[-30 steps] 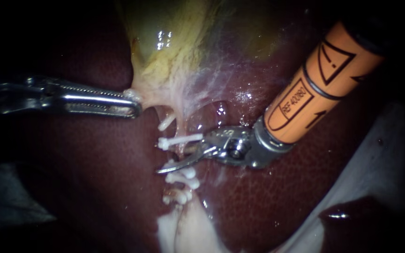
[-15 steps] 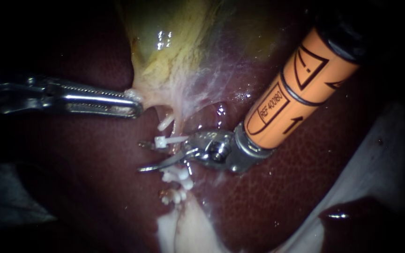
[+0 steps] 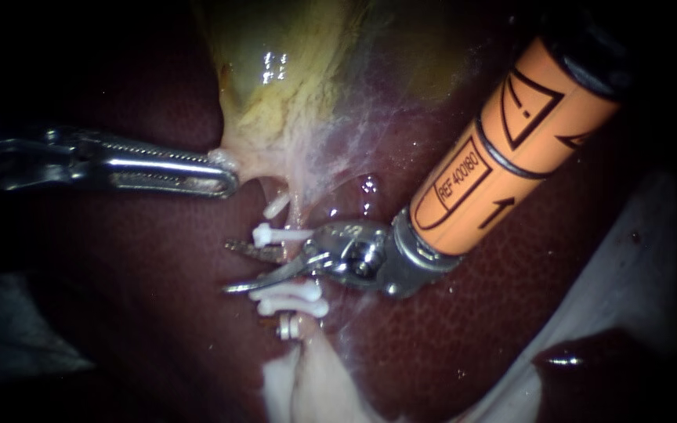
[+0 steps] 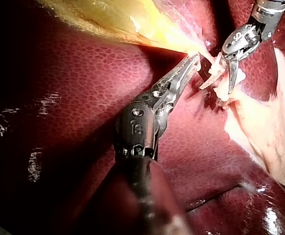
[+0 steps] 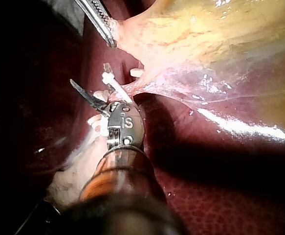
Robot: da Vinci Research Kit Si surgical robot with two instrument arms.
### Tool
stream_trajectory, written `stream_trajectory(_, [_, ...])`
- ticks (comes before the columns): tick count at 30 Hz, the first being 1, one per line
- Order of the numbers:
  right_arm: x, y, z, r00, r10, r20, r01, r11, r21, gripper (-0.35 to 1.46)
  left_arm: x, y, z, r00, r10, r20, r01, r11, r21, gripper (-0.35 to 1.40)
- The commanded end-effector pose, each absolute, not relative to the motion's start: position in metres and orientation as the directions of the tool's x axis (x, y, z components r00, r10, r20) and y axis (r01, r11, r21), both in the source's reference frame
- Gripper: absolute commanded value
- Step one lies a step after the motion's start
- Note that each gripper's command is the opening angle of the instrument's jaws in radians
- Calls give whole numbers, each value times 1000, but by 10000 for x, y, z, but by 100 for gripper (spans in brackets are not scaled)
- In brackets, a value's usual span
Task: Go to the cutting position right tube
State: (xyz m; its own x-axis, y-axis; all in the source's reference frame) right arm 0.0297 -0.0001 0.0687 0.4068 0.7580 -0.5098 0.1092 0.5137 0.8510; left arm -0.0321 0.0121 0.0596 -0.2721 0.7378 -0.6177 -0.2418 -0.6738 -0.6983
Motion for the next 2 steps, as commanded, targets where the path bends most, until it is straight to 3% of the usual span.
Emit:
stream_trajectory(1, [297, -1, 688, 407, 758, -510, 109, 514, 851, 145, -321, 121, 596, -272, 738, -618, -241, -674, -698, -35])
stream_trajectory(2, [297, -1, 688, 407, 758, -510, 109, 514, 851, 145, -321, 121, 596, -272, 738, -618, -241, -674, -698, -35])
